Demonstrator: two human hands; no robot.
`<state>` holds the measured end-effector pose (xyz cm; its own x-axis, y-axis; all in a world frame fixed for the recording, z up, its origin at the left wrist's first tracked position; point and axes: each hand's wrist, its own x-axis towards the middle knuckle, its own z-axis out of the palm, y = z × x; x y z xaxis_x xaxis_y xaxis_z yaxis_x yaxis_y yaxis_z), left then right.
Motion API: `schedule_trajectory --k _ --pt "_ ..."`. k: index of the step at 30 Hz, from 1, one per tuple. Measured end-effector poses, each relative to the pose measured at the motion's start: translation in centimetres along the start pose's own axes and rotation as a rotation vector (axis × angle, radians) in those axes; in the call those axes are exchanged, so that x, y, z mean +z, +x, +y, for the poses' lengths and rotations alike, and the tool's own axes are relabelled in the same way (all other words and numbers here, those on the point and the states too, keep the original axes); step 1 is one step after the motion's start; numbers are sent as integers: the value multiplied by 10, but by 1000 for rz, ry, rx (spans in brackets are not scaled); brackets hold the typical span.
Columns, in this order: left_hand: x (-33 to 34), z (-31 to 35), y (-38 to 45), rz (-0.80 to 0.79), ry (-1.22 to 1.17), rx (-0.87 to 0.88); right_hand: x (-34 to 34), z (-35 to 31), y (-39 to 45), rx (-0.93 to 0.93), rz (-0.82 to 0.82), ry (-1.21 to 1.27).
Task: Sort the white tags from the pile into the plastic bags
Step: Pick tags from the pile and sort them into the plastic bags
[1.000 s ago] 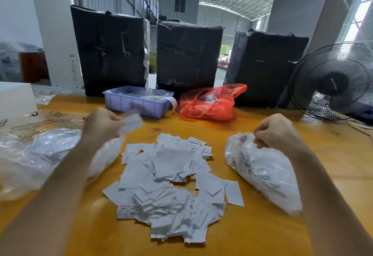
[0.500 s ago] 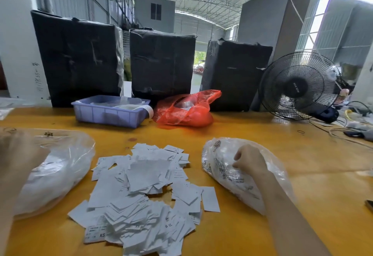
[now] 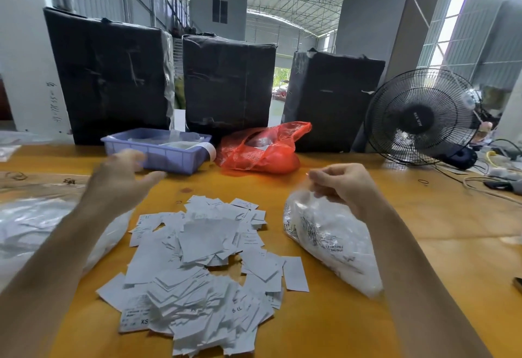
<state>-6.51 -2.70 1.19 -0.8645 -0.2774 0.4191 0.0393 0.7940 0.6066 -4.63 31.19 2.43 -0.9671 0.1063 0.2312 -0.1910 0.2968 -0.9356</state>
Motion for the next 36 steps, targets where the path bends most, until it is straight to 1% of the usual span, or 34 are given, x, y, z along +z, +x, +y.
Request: schedule_trajectory --k 1,2,3,4,5,6,7,8,9,12,13,14,15,16,17,20,22,24,26,27,29,31,36 --pt "2 16 -9 -97 -154 58 11 -8 -4 12 -110 109" --pt "6 28 -19 -249 -327 43 24 -14 -7 22 -217 150" --pt "9 38 -27 -437 -520 18 37 -18 -10 25 -316 141" --pt "13 46 -33 -585 -660 -32 50 -20 -14 22 -395 112" --pt "19 51 -37 -692 -739 -68 64 -20 -17 16 -449 83" --pt "24 53 -40 -772 -762 -74 75 -18 -19 12 -471 66" --pt "30 55 -45 -829 -752 -40 85 -15 -21 11 -467 63" --pt "36 54 -48 -849 -718 -3 94 -11 -23 7 -442 60" --pt "41 52 -49 -811 -671 14 101 -7 -22 2 -409 63" --pt "45 42 -44 -605 -573 -71 118 7 -20 -11 -264 51" --pt "44 38 -42 -549 -549 -92 121 13 -18 -51 -201 -31" --pt "42 34 -38 -499 -538 -107 124 20 -17 -118 -151 -187" --pt "40 31 -36 -454 -539 -121 128 28 -16 -190 -140 -366" --pt "38 28 -33 -420 -546 -131 133 34 -17 -248 -170 -516" --pt "36 26 -31 -395 -557 -137 139 40 -19 -292 -220 -609" --pt "33 22 -29 -365 -596 -130 159 50 -25 -394 -423 -753" --pt "34 22 -28 -353 -601 -133 169 53 -27 -493 -507 -915" --pt "35 23 -27 -344 -600 -138 169 52 -28 -583 -502 -1005" --pt "36 24 -26 -333 -614 -155 164 51 -28 -633 -454 -1085" --pt "36 24 -25 -330 -621 -162 161 51 -27 -650 -444 -1107" --pt "37 22 -25 -333 -620 -162 156 52 -24 -666 -429 -1072" --pt "37 21 -26 -340 -608 -149 157 52 -25 -633 -459 -1027" --pt "37 22 -26 -347 -599 -143 172 56 -32 -614 -533 -1029"
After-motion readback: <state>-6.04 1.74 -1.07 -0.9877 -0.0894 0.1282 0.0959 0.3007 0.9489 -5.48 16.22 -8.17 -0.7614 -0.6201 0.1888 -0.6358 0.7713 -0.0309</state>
